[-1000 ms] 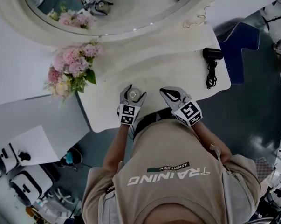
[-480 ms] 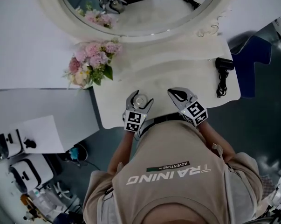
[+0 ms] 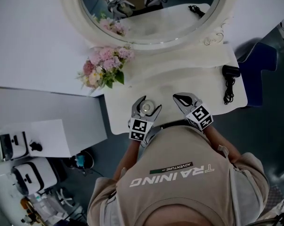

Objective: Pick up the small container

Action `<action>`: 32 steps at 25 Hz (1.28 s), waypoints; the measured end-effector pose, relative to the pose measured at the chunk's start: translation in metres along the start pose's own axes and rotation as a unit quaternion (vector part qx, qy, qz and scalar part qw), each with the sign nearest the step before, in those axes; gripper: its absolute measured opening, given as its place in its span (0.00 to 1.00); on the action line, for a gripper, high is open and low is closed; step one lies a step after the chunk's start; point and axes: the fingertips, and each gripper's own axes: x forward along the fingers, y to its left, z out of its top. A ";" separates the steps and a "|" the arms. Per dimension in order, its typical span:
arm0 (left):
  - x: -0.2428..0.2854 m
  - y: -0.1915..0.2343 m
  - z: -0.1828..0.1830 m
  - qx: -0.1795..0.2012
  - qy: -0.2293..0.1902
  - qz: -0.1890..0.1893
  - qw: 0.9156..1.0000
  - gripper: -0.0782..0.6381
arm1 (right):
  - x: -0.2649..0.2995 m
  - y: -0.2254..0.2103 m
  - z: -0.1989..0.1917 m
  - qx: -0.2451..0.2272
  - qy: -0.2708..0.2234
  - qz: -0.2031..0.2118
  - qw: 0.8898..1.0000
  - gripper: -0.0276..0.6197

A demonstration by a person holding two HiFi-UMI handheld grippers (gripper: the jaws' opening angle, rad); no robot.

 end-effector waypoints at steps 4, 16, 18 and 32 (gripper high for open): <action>-0.009 0.000 0.023 -0.006 -0.014 -0.004 1.000 0.61 | -0.005 0.001 0.006 -0.006 -0.003 -0.001 1.000 0.05; -0.029 0.000 0.064 0.011 -0.039 0.000 0.999 0.61 | -0.033 -0.027 0.051 -0.054 -0.038 -0.031 0.997 0.05; -0.031 -0.003 0.071 0.007 -0.045 -0.009 0.999 0.61 | -0.039 -0.031 0.066 -0.065 -0.051 -0.035 0.996 0.05; -0.051 0.008 0.139 0.043 -0.091 -0.003 0.995 0.61 | -0.062 -0.021 0.136 -0.074 -0.133 -0.049 0.987 0.05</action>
